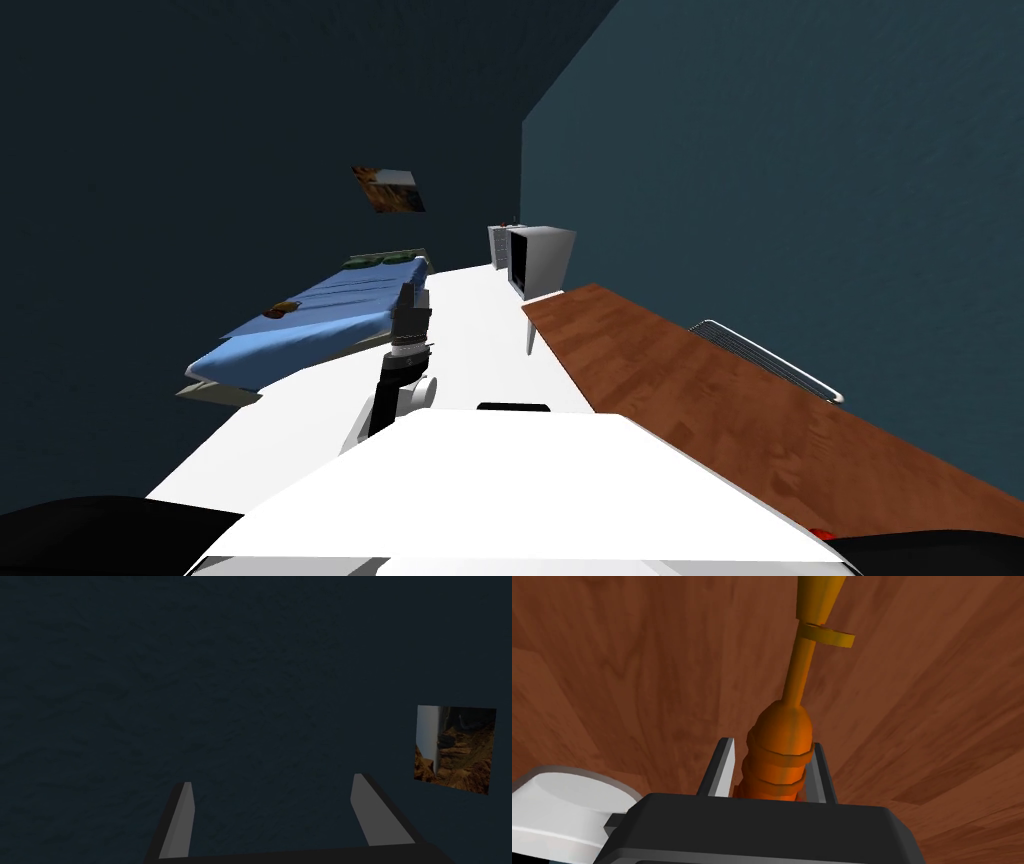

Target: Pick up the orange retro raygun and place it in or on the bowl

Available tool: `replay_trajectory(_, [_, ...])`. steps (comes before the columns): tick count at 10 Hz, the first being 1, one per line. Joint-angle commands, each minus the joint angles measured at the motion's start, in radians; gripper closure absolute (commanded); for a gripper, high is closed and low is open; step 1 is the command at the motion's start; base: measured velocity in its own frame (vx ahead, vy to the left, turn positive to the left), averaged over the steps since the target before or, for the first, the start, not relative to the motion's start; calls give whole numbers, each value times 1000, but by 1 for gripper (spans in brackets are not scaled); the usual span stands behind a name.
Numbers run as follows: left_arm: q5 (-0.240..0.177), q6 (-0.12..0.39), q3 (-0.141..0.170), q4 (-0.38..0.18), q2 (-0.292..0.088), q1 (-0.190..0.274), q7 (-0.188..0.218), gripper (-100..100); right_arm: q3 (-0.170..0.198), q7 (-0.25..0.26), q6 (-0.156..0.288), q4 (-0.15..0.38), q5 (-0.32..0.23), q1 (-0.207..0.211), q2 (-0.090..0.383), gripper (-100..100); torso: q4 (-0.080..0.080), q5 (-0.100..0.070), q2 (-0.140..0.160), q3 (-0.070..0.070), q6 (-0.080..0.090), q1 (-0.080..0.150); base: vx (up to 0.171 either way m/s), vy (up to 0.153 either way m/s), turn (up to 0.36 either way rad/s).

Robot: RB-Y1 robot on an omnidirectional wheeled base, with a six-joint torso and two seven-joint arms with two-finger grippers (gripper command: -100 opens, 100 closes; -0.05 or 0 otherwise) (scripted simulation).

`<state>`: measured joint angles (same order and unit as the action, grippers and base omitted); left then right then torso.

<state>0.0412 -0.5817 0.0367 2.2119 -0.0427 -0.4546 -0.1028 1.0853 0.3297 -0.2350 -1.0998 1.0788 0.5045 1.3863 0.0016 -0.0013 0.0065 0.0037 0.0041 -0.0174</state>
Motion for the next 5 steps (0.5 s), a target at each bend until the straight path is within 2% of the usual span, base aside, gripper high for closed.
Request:
replay_trajectory(1, [0, 0, 0, 0, 0, 0, 0, 0, 13, -34, -11, -1, -6, 2, -27, 100, 0, 0, 0, 0, 0, 0, -66, 293, -42])
replay_trajectory(2, [0, 0, 0, 0, 0, 0, 0, 0, 7, -41, -14, -2, -8, 7, -40, 100, 0, -4, 2, 1, 1, -4, -140, 229, -3])
replay_trajectory(3, [0, 0, 0, 0, 0, 0, 0, 0, 7, -41, -14, -2, -8, 7, -40, 100, 1, -6, 7, 4, 3, -2, -106, 156, -24])
replay_trajectory(5, [0, 0, 0, 0, 0, 0, 0, 0, -19, -55, -30, 11, -26, 15, -72, 100, 2, -9, 9, 5, 1, 5, -171, 164, 82])
